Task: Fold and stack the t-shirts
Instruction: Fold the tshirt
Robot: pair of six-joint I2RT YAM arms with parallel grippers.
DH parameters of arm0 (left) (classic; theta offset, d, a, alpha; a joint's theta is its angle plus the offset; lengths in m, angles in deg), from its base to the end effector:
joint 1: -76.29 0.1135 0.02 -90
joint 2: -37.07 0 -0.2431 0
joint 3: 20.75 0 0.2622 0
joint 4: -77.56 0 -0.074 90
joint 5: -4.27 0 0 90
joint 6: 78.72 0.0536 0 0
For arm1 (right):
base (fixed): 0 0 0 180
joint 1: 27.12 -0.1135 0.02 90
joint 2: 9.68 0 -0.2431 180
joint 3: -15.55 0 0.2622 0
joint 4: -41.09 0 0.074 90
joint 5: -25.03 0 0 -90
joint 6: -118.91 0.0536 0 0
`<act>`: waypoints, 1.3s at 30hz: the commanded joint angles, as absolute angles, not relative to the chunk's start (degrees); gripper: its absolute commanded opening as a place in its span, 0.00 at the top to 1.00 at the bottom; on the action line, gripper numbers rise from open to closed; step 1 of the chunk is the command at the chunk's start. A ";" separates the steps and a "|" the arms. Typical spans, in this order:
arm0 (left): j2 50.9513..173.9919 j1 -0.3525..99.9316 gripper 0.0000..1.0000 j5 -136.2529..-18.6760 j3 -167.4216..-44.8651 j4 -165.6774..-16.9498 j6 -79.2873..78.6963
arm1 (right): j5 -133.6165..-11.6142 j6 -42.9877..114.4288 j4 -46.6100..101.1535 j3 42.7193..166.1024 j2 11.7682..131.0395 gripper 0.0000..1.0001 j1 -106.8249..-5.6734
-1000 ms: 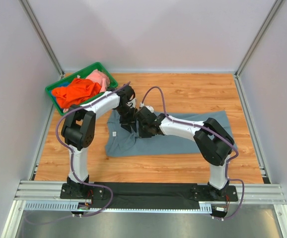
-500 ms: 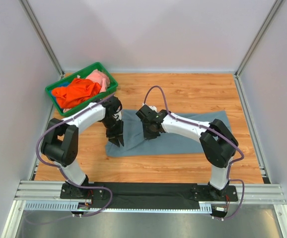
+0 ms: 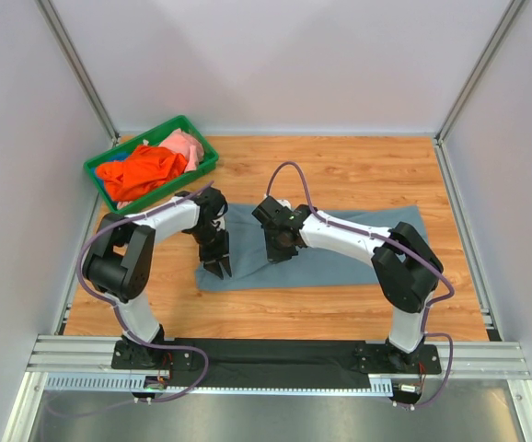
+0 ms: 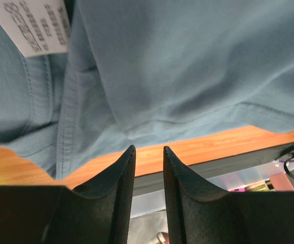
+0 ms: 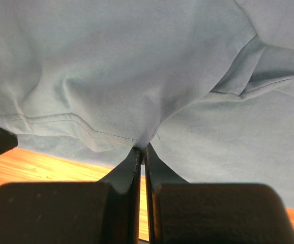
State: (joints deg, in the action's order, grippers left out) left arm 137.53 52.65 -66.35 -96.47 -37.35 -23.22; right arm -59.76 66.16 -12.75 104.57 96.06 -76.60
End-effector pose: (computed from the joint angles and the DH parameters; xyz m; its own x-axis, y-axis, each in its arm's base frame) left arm 0.2701 -0.1376 0.1183 -0.9697 -0.1588 0.1855 -0.2064 0.9390 -0.2752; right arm 0.2502 0.2853 0.1519 -0.9340 -0.1651 -0.3168 -0.2161 0.9672 0.1333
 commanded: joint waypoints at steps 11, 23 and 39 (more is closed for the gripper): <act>138.93 52.56 0.64 -73.07 -96.82 -38.15 -23.96 | -61.72 66.17 -10.72 103.13 94.04 1.00 -76.96; 139.28 52.56 0.93 -72.97 -97.16 -39.12 -24.84 | -61.72 65.21 -11.51 102.43 94.03 0.99 -77.04; 137.87 52.56 1.00 -78.34 -99.64 -29.88 -24.22 | -64.01 60.99 -15.91 100.94 93.60 0.99 -77.04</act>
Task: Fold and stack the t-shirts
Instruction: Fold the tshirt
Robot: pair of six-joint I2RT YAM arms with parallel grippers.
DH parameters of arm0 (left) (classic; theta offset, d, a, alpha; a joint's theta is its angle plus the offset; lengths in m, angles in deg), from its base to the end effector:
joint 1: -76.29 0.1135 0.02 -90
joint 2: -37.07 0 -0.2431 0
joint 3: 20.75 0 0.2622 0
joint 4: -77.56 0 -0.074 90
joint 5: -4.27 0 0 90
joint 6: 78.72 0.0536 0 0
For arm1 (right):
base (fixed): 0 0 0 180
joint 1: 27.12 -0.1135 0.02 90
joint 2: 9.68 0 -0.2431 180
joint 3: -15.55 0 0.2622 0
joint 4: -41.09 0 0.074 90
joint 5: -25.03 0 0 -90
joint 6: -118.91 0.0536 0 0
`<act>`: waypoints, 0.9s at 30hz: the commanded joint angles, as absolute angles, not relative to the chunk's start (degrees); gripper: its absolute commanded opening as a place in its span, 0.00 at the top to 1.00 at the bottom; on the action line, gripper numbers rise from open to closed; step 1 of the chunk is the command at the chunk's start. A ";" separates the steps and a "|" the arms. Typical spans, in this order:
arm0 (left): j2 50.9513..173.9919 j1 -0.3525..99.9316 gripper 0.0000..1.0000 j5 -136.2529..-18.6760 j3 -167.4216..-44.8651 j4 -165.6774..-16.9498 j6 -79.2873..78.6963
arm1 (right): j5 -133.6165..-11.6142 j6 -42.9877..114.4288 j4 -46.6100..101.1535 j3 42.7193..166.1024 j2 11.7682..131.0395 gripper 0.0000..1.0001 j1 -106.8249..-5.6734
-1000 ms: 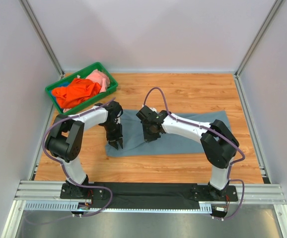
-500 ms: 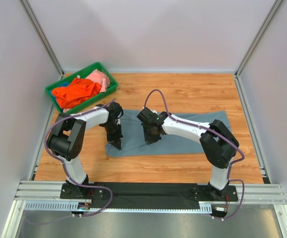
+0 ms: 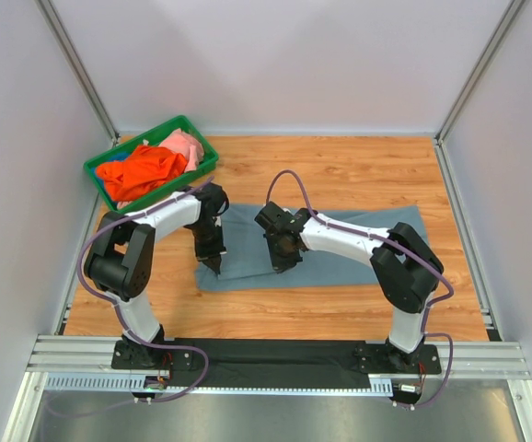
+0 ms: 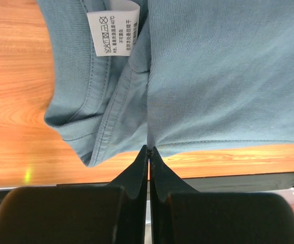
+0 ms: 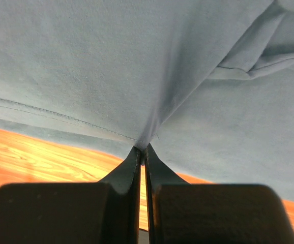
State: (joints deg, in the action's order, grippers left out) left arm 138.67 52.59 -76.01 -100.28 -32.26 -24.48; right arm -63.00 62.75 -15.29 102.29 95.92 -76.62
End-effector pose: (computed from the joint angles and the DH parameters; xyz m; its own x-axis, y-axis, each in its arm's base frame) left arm 0.2774 -0.1316 0.1264 -0.9704 -0.2031 0.1304 -0.2181 0.9692 -0.1140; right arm 0.2391 0.2771 0.1395 -0.9417 -0.2456 -0.2301 -0.2768 0.9541 0.1143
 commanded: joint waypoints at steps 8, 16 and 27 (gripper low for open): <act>139.37 52.56 0.91 -75.35 -100.15 -29.19 -23.79 | -66.66 64.14 -12.54 98.29 90.78 0.79 -76.87; 138.23 52.56 0.68 -80.89 -111.13 -23.03 -22.64 | -60.67 67.75 -22.93 97.96 81.13 0.66 -73.19; 157.64 53.87 0.68 -81.50 -135.03 -27.16 -17.46 | -54.78 62.66 -20.92 88.02 76.27 0.74 -38.49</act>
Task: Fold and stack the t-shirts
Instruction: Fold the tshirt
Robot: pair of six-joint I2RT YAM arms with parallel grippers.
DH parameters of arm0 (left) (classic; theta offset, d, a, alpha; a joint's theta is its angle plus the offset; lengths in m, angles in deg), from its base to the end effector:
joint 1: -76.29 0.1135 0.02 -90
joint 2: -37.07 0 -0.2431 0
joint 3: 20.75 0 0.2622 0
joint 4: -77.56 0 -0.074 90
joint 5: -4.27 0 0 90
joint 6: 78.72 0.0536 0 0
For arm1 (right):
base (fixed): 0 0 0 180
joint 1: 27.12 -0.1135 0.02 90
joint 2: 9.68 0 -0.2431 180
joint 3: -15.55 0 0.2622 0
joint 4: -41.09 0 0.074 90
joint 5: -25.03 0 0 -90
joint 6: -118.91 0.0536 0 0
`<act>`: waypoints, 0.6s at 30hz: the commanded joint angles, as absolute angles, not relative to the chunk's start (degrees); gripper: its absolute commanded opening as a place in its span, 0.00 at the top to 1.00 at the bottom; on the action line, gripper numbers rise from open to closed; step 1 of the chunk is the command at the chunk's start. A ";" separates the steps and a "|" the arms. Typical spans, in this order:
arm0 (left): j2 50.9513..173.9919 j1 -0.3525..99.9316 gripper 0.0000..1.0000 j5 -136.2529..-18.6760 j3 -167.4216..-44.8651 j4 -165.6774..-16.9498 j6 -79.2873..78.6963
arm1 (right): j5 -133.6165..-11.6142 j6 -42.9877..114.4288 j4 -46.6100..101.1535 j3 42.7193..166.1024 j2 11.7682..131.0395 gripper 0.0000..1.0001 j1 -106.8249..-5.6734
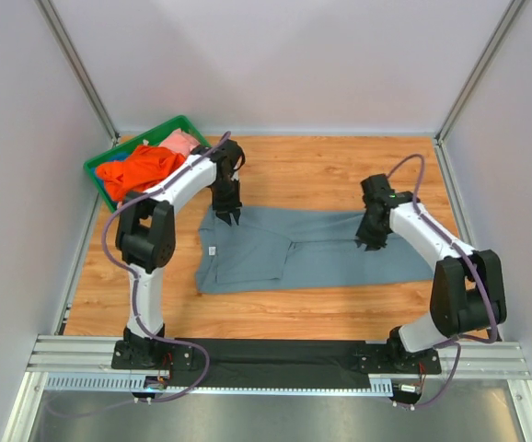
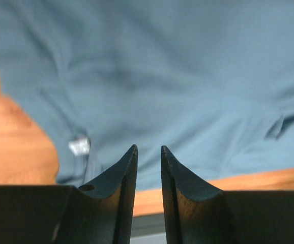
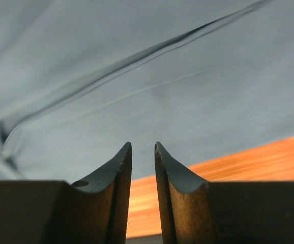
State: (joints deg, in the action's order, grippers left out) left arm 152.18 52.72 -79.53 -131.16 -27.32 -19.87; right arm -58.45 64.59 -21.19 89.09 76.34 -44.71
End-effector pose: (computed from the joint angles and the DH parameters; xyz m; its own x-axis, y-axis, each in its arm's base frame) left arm 0.3707 -0.1680 0.1869 -0.9868 -0.1306 -0.0963 -0.1115 0.9769 -0.1824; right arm 0.2807 0.0826 0.1766 -0.9056 0.3208 -0.2774 0.3157 0.9467 0.0643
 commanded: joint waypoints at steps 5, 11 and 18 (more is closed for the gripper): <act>167.12 56.51 0.68 -83.00 -141.36 -25.93 -17.98 | -50.22 63.97 -18.81 87.14 79.70 0.75 -24.79; 175.48 58.27 0.67 -84.15 -150.33 -22.51 -18.77 | -44.06 67.57 -15.91 82.84 83.74 0.76 -17.55; 175.41 58.27 0.66 -80.99 -154.38 -21.09 -19.65 | -39.75 69.25 -16.95 82.38 85.95 0.78 -16.05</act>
State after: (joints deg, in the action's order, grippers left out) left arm 174.53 58.16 -81.10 -152.54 -20.13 -19.41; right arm -45.34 67.30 -18.37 83.23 84.73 -16.97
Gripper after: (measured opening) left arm 0.338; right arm 0.221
